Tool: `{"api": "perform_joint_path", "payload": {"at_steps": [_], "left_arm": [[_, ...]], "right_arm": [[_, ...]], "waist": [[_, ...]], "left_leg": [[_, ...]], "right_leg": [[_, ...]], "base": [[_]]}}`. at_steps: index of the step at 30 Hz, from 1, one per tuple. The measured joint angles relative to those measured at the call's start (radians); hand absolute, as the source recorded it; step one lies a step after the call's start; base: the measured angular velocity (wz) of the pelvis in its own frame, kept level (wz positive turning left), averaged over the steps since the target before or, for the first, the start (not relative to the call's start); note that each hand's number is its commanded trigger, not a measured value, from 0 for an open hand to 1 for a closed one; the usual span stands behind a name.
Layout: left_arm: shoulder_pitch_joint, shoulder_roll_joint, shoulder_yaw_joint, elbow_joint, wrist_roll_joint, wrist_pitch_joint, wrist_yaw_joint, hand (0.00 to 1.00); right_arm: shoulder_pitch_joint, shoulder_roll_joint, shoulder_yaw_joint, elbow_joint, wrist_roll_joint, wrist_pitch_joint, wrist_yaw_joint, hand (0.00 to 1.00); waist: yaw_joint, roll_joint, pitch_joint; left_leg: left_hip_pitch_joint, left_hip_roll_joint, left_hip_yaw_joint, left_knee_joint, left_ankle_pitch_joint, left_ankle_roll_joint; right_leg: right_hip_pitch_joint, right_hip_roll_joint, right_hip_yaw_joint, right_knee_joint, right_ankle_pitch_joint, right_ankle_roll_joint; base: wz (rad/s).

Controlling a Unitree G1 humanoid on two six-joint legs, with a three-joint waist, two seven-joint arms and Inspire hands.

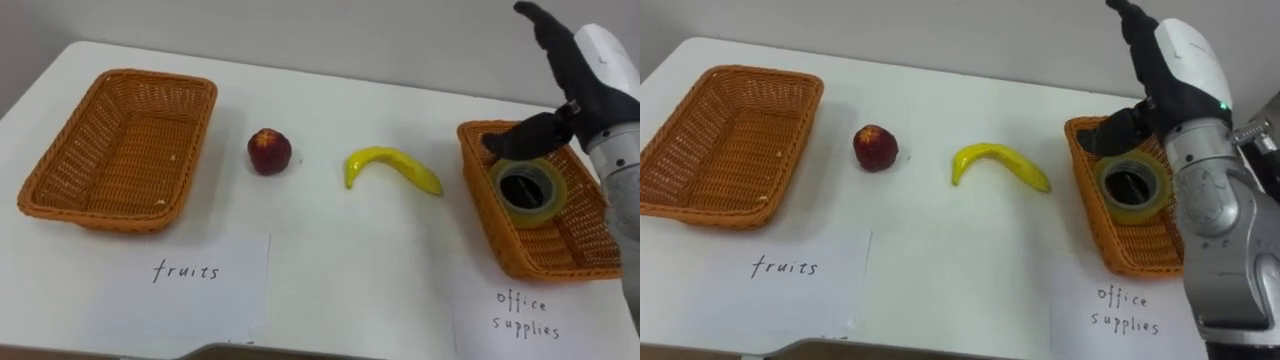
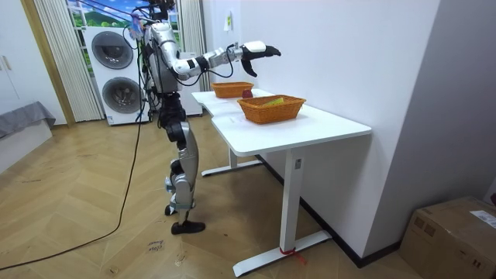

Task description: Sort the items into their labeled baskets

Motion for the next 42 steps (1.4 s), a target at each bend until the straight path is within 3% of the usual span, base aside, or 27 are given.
{"api": "perform_joint_path", "payload": {"at_steps": [6,15,21,23,28,42], "left_arm": [[-0.009,0.001,0.000,-0.023,0.001,0.003,-0.003,0.00],[-0.038,0.003,0.000,-0.033,0.011,0.040,-0.028,0.00],[-0.059,0.003,0.000,-0.032,0.012,0.046,-0.058,0.00],[-0.063,0.002,0.000,-0.032,0.012,0.055,-0.064,0.00],[-0.061,0.004,0.002,-0.036,0.014,0.064,-0.065,0.00],[-0.041,0.008,0.001,-0.033,0.079,0.093,-0.064,0.00]], "right_arm": [[0.000,0.000,0.032,0.000,0.020,0.017,0.000,0.00],[-0.043,0.000,0.106,0.000,0.025,0.053,0.037,0.00],[-0.051,0.000,0.113,0.000,0.025,0.059,0.062,0.00],[-0.051,0.000,0.114,0.001,0.021,0.063,0.067,0.00],[-0.051,0.000,0.129,0.002,-0.002,0.081,0.088,0.00],[-0.074,0.002,0.181,0.191,-0.047,0.101,0.101,0.00]], "waist": [[0.014,-0.002,0.0009],[0.030,-0.008,0.0012],[0.059,-0.011,-0.0001],[0.063,-0.011,0.0060],[0.077,-0.012,0.0057],[0.128,-0.022,0.0114]], "left_leg": [[-0.002,-0.001,-0.015,0.001,0.000,0.000],[-0.025,-0.004,-0.038,0.015,0.000,0.000],[-0.031,-0.014,-0.055,0.026,0.001,0.001],[-0.028,-0.016,-0.067,0.025,0.002,0.003],[-0.029,-0.017,-0.073,0.025,0.003,0.005],[-0.038,-0.020,-0.103,0.030,0.005,0.005]], "right_leg": [[0.004,-0.001,-0.013,-0.002,0.000,0.000],[-0.004,-0.007,-0.044,-0.001,-0.001,0.001],[-0.001,-0.011,-0.057,-0.001,-0.001,0.001],[0.009,-0.016,-0.072,-0.002,-0.002,0.003],[0.011,-0.019,-0.079,-0.002,-0.002,0.003],[0.016,-0.024,-0.116,-0.001,-0.003,0.004]], "base": [[0.06],[0.07],[0.08],[0.15],[0.04],[0.05]]}}
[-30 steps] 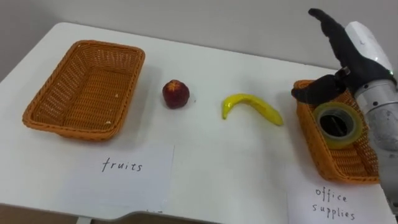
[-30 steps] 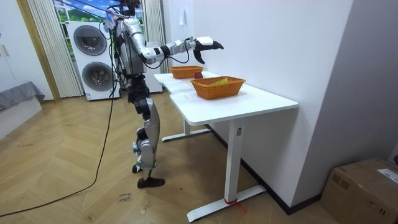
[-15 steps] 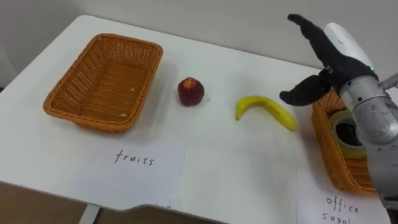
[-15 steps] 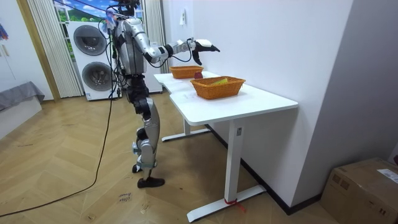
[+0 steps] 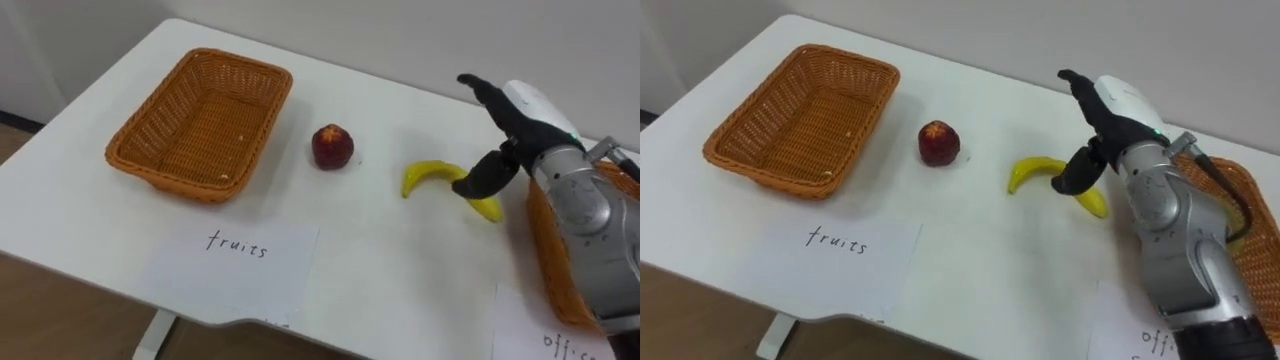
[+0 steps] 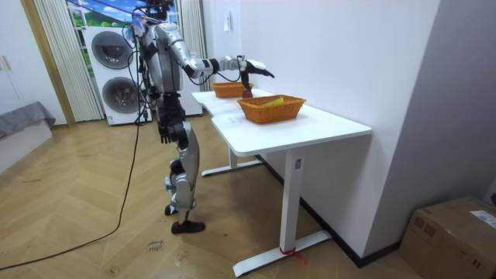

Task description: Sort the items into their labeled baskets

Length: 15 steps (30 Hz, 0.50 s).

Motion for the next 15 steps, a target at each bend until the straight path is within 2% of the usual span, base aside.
{"api": "perform_joint_path", "payload": {"at_steps": [11,15], "left_arm": [[0.017,-0.006,0.000,-0.043,0.001,0.035,0.006,0.00],[0.025,-0.006,0.000,-0.071,0.003,0.036,0.006,0.00]], "right_arm": [[-0.014,0.000,0.001,0.107,-0.001,0.018,-0.003,0.00],[-0.014,0.000,0.001,0.159,-0.002,0.022,-0.004,0.00]], "waist": [[0.001,0.001,0.0006],[0.001,0.002,0.0005]], "left_leg": [[0.003,-0.008,-0.017,0.000,0.000,0.000],[0.001,-0.009,-0.017,0.004,0.000,0.000]], "right_leg": [[0.010,-0.001,-0.012,-0.001,-0.002,0.003],[0.010,-0.003,-0.012,-0.001,-0.002,0.004]], "base": [[0.04],[0.00]]}}
